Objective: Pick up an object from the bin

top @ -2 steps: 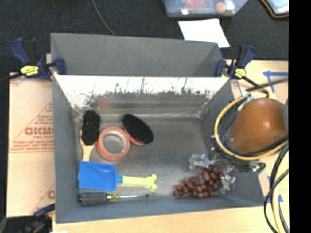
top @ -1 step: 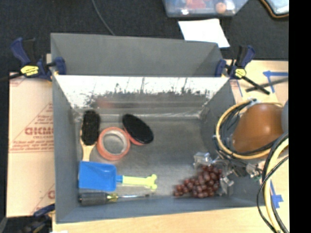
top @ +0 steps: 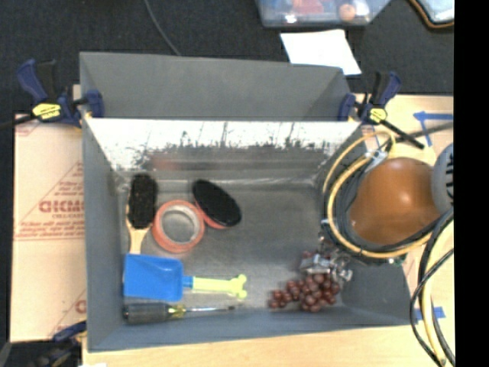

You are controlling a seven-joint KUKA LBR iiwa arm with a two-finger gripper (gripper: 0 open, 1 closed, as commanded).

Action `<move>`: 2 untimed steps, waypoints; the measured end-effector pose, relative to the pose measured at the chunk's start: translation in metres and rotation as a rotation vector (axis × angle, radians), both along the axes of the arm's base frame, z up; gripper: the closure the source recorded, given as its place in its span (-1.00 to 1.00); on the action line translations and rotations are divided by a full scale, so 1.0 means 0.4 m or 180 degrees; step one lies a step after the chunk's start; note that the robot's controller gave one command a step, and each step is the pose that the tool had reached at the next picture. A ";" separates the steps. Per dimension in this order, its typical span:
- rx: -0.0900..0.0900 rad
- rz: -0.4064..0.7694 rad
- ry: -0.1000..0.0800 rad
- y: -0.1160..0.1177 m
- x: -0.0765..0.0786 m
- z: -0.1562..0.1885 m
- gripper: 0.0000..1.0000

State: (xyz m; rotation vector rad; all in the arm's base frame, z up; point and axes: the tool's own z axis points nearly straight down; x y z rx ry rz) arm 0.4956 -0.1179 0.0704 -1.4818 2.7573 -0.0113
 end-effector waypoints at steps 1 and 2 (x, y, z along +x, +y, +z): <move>0.0000 0.0000 0.0000 0.000 0.000 0.000 1.00; 0.0003 -0.0011 -0.0001 0.000 -0.001 0.040 1.00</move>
Offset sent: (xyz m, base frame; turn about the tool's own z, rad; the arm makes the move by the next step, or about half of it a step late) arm 0.0001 -0.0001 0.0264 0.0000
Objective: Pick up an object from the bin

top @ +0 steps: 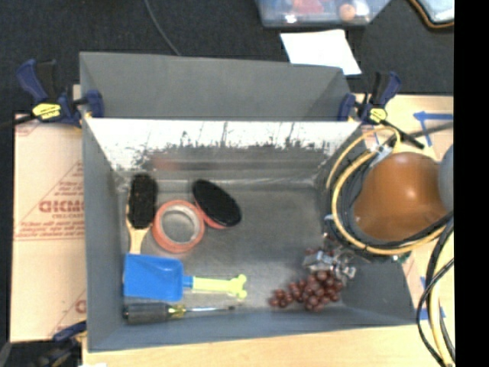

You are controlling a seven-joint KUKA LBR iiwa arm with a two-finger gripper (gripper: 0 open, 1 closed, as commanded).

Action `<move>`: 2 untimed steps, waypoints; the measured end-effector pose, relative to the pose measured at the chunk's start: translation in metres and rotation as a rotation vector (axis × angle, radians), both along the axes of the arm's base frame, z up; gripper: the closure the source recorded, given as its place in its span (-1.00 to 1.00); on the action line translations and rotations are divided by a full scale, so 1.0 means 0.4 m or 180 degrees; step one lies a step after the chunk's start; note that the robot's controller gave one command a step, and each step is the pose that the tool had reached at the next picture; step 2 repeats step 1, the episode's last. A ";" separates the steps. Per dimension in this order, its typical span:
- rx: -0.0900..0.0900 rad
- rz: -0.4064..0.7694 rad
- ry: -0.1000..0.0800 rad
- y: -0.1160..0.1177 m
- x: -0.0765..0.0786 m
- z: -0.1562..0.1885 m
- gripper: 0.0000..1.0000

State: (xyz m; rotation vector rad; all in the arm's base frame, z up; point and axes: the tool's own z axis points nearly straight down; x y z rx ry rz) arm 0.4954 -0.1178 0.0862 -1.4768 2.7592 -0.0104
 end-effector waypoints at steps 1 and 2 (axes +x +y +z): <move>0.0002 -0.0006 -0.0003 0.001 0.000 0.046 1.00; 0.0002 -0.0006 -0.0003 0.001 0.000 0.046 1.00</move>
Offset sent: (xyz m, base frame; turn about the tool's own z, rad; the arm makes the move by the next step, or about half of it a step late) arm 0.0003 0.0002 0.0138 0.0015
